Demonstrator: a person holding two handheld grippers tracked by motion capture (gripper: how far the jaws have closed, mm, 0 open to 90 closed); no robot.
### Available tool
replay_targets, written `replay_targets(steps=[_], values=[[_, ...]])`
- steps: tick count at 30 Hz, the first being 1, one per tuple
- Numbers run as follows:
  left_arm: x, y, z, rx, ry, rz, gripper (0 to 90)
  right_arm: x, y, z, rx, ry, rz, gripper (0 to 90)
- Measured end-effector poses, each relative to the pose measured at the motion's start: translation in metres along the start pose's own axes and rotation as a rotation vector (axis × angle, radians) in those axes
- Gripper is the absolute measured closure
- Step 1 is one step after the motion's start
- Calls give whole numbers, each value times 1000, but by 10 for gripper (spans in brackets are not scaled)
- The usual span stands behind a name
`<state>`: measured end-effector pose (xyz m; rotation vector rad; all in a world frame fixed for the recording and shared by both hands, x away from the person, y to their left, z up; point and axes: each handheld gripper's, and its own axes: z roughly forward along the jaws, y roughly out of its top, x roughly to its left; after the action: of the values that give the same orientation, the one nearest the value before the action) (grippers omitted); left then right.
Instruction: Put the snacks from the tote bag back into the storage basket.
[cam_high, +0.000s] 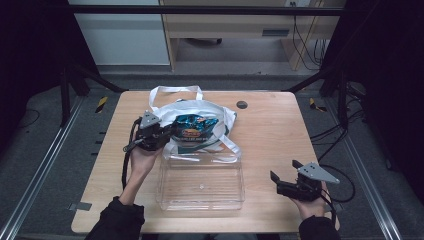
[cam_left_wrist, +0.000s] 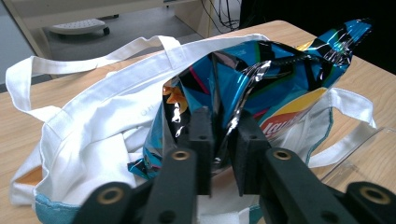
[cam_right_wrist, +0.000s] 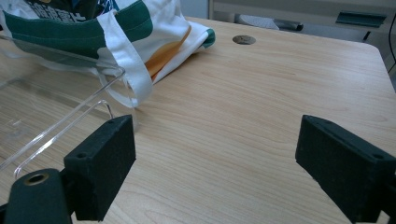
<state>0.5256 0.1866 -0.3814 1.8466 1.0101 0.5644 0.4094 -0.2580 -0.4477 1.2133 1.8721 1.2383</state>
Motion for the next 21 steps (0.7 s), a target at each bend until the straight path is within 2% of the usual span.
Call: replay_targets(steps=[3, 5, 6, 13, 16, 18, 21], values=[[0, 0, 1, -10, -2, -6, 880, 0, 0, 0, 1, -1, 0, 123], [0, 0, 0, -15, -6, -10, 884, 0, 0, 0, 1, -2, -2, 123], [-2, 0, 0, -34, -14, -18, 889, -1, 0, 0, 1, -1, 0, 123], [-4, 4, -8, -88, -39, -45, 895, -1, 0, 0, 0, -3, 2, 123], [-1, 8, -16, -128, -50, -74, 896, -1, 0, -1, 0, -4, 2, 123], [-2, 9, -19, -138, -55, -74, 896, -1, 0, -1, 0, -4, 3, 123], [-6, 16, -29, -179, -63, -67, 896, -1, 0, -1, 1, -3, 6, 123]])
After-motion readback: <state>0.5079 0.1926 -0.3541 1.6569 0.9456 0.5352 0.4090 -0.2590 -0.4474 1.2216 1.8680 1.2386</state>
